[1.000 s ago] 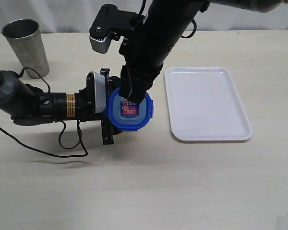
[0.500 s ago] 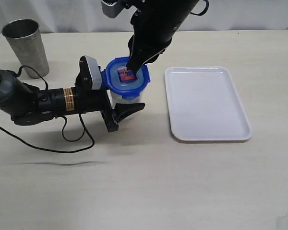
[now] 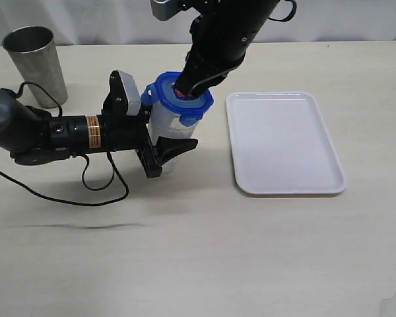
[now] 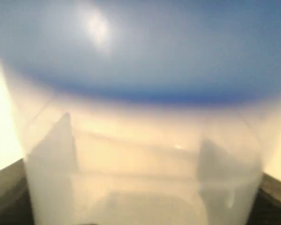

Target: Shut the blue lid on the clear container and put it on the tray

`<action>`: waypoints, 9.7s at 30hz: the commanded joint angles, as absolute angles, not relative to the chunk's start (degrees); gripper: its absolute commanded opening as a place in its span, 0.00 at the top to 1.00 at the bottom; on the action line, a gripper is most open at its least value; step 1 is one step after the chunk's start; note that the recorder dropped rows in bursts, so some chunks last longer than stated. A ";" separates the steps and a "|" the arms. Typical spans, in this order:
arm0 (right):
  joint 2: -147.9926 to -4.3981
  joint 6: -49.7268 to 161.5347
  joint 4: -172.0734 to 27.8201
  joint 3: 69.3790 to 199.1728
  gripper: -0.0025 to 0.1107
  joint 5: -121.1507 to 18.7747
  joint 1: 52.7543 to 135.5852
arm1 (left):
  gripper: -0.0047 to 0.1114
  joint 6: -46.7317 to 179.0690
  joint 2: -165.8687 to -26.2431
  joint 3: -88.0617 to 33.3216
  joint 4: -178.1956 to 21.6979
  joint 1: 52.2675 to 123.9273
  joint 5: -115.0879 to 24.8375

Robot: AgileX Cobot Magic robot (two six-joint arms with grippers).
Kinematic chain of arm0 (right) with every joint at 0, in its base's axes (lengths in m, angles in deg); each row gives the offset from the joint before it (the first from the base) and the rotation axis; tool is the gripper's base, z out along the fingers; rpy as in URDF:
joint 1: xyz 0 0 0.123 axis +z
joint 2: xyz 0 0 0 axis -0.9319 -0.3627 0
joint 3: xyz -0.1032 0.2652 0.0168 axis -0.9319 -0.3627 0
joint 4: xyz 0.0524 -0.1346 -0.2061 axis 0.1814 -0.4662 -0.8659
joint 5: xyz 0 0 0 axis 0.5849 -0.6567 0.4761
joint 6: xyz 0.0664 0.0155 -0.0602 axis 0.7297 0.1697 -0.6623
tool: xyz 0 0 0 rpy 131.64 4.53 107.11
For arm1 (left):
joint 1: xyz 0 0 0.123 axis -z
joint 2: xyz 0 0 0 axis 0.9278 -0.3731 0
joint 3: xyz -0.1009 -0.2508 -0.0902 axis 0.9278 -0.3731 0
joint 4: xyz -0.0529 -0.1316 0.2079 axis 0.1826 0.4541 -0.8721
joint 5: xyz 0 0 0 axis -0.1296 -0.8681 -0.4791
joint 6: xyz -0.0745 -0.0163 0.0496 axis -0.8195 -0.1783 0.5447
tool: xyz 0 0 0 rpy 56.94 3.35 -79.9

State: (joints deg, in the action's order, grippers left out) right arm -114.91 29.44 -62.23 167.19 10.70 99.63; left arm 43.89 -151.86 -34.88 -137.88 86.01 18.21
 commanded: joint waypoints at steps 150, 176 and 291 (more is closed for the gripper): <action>-4.40 58.92 -66.39 76.05 0.94 -45.47 83.87 | 0.96 42.31 -148.75 -34.64 -140.40 86.15 24.84; -4.40 58.92 -76.85 69.38 0.94 -31.93 66.90 | 0.96 42.31 -148.75 -34.64 -140.16 86.15 24.84; -4.40 55.91 -77.13 69.38 0.94 -31.33 66.90 | 0.96 42.44 -149.47 -7.31 -134.07 105.94 -11.98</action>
